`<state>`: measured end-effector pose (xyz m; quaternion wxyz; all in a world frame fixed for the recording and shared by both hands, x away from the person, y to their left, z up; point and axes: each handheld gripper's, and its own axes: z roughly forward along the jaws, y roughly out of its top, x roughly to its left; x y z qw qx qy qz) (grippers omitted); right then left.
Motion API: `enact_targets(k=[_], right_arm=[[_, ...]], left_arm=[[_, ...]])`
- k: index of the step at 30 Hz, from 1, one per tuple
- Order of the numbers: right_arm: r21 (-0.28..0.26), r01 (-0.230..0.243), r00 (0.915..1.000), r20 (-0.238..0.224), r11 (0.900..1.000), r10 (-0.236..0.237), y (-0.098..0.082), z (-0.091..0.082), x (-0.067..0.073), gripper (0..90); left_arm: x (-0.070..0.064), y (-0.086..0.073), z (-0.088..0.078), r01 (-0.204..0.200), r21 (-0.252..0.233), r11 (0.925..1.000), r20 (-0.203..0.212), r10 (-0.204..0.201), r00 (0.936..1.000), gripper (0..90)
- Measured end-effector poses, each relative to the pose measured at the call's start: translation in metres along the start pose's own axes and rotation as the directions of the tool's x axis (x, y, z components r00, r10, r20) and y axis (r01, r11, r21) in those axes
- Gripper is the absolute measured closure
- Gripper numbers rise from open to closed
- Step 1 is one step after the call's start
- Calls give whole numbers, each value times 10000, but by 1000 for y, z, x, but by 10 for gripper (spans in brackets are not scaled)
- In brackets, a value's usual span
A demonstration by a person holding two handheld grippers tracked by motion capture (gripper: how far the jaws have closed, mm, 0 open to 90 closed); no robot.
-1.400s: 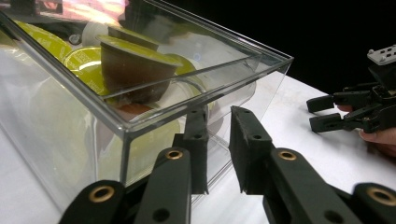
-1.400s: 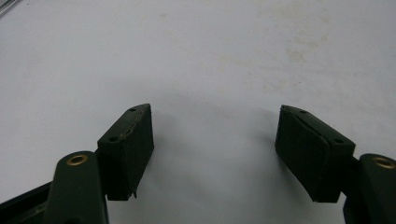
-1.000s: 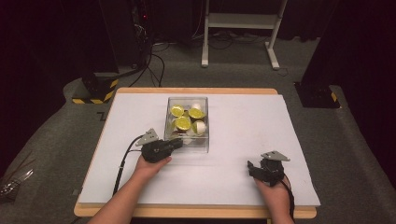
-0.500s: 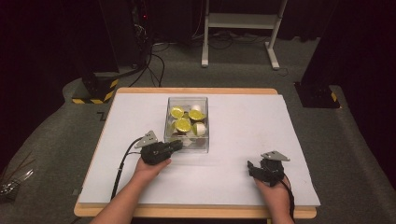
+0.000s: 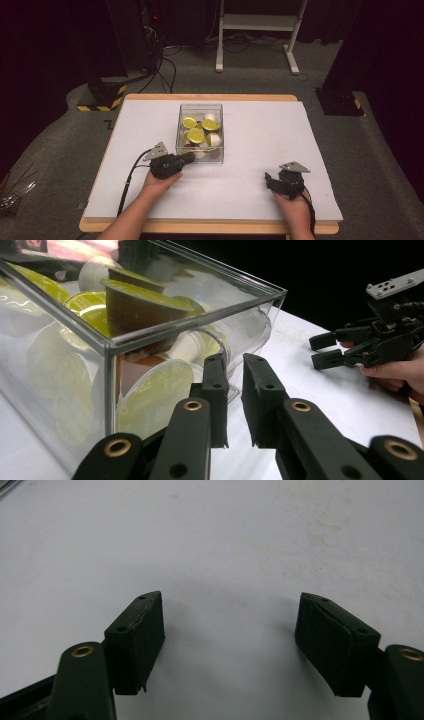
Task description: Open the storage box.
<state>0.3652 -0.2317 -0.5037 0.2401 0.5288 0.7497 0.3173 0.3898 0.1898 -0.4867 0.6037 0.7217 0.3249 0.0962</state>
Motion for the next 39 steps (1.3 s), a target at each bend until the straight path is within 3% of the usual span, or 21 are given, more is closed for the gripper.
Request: enact_targets(k=[14, 21, 39], right_arm=[[10, 17, 10000, 21, 10000, -17, 0, 0, 0, 280], [-5, 5, 10000, 8, 10000, -5, 0, 0, 0, 280], [2, -2, 10000, 2, 10000, 2, 0, 0, 0, 280]], left_arm=[[-10, -3, -8, -169, 127, 9998, 140, 167, 9998, 803], [-13, -7, -11, 18, -21, 10000, 135, -18, 9999, 797], [-15, -5, -8, -57, -113, 9999, 163, 59, 9998, 744]])
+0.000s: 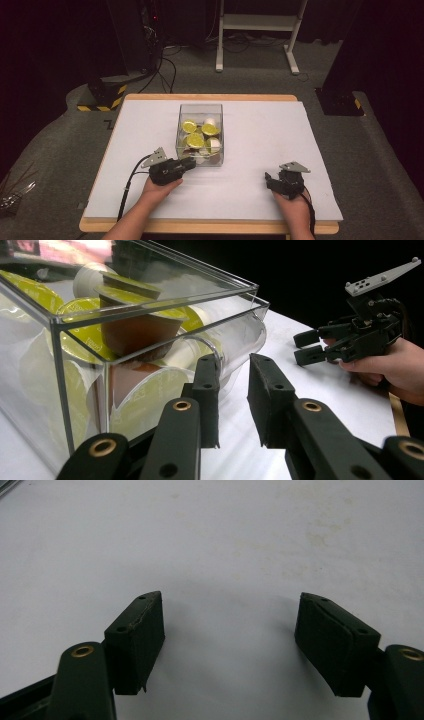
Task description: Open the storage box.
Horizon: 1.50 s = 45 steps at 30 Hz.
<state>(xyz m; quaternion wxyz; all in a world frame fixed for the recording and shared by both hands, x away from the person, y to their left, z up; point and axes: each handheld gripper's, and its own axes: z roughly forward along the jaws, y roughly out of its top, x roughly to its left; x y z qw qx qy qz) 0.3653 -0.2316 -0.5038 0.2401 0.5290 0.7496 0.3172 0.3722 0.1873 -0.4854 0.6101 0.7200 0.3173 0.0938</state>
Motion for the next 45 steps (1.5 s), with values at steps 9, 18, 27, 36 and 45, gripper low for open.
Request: enact_targets(k=[9, 18, 27, 36, 45], right_arm=[[4, -6, 10000, -10, 10000, 6, 0, 0, 0, 280], [3, -1, 10000, -9, 10000, 1, 0, 0, 0, 280], [-6, -7, 10000, 1, 10000, 7, 0, 0, 0, 281], [-4, -9, 10000, -1, 10000, 9, 0, 0, 0, 281], [10, -3, 10000, 9, 10000, 3, 0, 0, 0, 281]], left_arm=[[1, -2, -1, 83, -66, 9999, 38, -83, 10000, 802], [4, -2, -2, 50, -57, 10000, 166, -49, 9998, 837], [2, -2, -4, -40, -25, 10000, 229, 41, 9997, 841], [1, -4, -5, 16, -53, 10000, 188, -15, 9998, 841], [-1, -4, -6, 76, -55, 10000, 250, -75, 9997, 842]])
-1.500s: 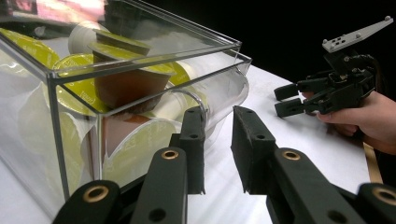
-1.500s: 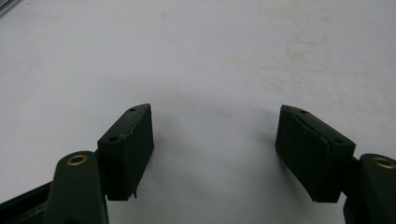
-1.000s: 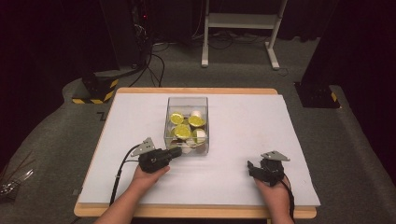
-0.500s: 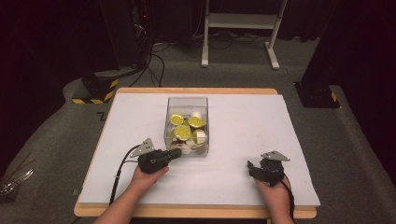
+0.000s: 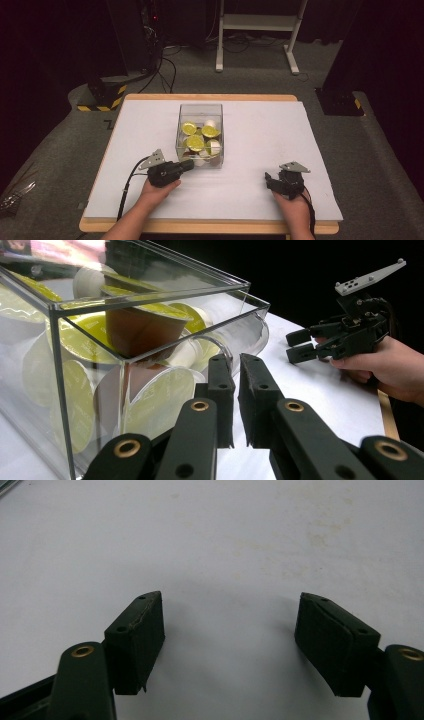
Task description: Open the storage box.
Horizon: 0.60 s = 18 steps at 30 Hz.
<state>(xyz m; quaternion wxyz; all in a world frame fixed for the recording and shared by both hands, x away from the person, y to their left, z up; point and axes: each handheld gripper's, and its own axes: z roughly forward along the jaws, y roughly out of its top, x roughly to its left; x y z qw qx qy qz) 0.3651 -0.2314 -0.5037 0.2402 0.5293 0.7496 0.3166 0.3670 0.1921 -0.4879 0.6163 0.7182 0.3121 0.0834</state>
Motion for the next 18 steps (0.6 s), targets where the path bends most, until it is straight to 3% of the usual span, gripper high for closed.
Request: enact_targets(k=[18], right_arm=[[1, 3, 10000, 12, 10000, -3, 0, 0, 0, 281]], left_arm=[[-5, 0, -3, -65, 134, 9999, 49, 65, 10000, 847]])
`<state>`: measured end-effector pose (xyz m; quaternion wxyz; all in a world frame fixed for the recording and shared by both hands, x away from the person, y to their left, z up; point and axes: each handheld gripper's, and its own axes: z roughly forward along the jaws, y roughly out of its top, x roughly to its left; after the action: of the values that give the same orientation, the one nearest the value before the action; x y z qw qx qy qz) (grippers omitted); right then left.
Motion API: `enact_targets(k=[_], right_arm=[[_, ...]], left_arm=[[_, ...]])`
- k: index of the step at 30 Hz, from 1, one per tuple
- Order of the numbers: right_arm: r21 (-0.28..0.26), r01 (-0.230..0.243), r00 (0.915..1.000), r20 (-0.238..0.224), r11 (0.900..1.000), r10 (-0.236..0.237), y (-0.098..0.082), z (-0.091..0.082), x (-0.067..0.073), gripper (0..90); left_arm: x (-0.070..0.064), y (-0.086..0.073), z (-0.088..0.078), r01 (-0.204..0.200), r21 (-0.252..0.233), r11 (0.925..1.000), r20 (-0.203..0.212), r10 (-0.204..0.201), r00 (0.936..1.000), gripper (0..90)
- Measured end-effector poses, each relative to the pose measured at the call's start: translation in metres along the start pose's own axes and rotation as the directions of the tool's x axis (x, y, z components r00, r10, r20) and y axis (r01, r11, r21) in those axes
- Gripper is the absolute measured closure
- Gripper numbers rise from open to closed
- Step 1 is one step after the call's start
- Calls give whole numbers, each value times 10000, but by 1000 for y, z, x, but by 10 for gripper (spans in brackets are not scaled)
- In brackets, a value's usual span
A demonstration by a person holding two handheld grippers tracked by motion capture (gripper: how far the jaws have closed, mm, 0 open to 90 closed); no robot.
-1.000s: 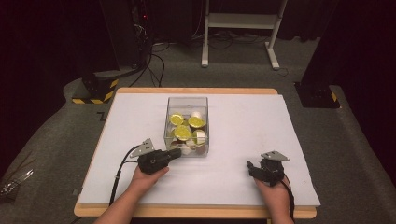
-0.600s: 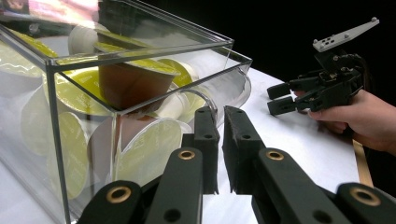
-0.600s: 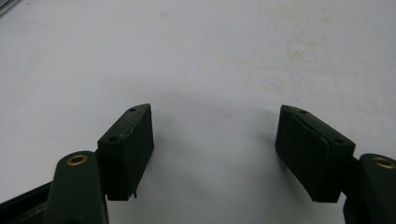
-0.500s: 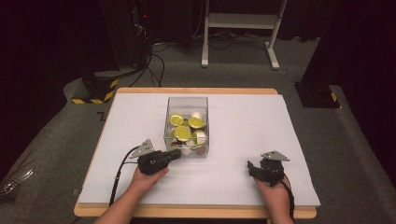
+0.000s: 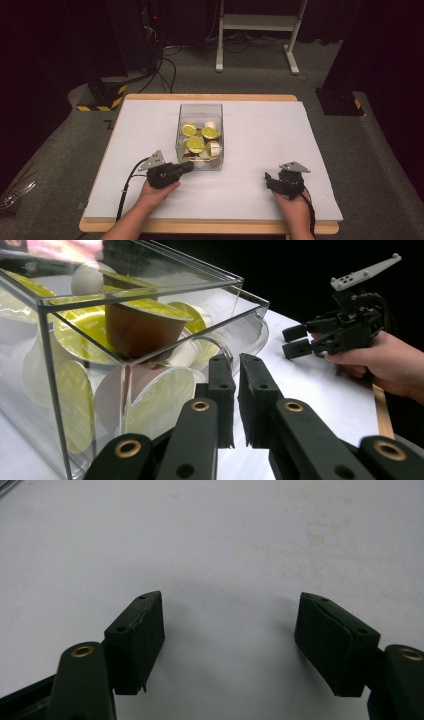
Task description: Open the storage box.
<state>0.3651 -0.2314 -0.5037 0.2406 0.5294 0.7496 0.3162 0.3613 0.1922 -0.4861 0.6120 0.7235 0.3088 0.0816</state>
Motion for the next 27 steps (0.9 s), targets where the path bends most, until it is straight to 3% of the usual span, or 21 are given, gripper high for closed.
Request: enact_targets(k=[27], right_arm=[[3, -7, 10000, -9, 10000, 7, 0, 0, 0, 281]], left_arm=[[-10, -7, -7, 125, -94, 9999, 232, -123, 9997, 852]])
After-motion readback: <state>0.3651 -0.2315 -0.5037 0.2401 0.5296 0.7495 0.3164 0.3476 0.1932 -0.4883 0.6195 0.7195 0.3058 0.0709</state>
